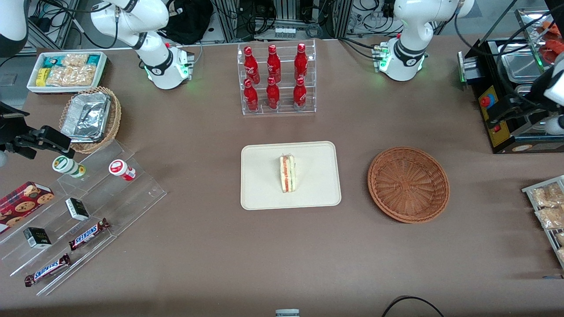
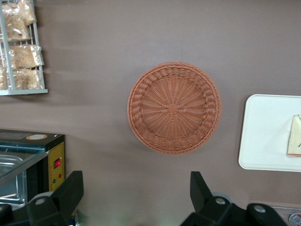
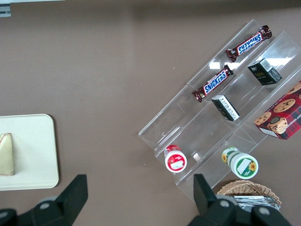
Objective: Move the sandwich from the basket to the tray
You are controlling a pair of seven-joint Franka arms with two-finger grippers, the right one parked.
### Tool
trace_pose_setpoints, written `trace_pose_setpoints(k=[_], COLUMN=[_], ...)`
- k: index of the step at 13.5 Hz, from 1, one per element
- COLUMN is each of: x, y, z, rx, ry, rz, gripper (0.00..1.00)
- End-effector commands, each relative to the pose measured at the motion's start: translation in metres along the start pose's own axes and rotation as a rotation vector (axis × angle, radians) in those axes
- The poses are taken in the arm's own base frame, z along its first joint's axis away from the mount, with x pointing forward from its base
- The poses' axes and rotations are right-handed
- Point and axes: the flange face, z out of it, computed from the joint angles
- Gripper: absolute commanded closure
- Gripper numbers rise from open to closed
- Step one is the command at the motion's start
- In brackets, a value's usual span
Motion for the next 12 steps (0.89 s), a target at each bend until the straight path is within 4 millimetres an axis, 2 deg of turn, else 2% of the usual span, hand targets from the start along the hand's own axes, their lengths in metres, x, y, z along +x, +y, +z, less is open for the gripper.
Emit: trace_pose_setpoints(k=[1,2,5,9,12], x=[-0.009,-0.013,-0.021,-0.018,-0.019], y=[0.004,0.011,0.014,0.014,0.013], z=[0.006,0.017,0.015,0.006,0.009], rx=[0.014,0.019,0.022,0.012,0.013], ry=[-0.021,-0.049,-0.063,-0.044,-0.053], rz=[0.025,0.038,0.042,0.042,0.042], gripper=[0.0,0.0,0.0,0.0,0.0])
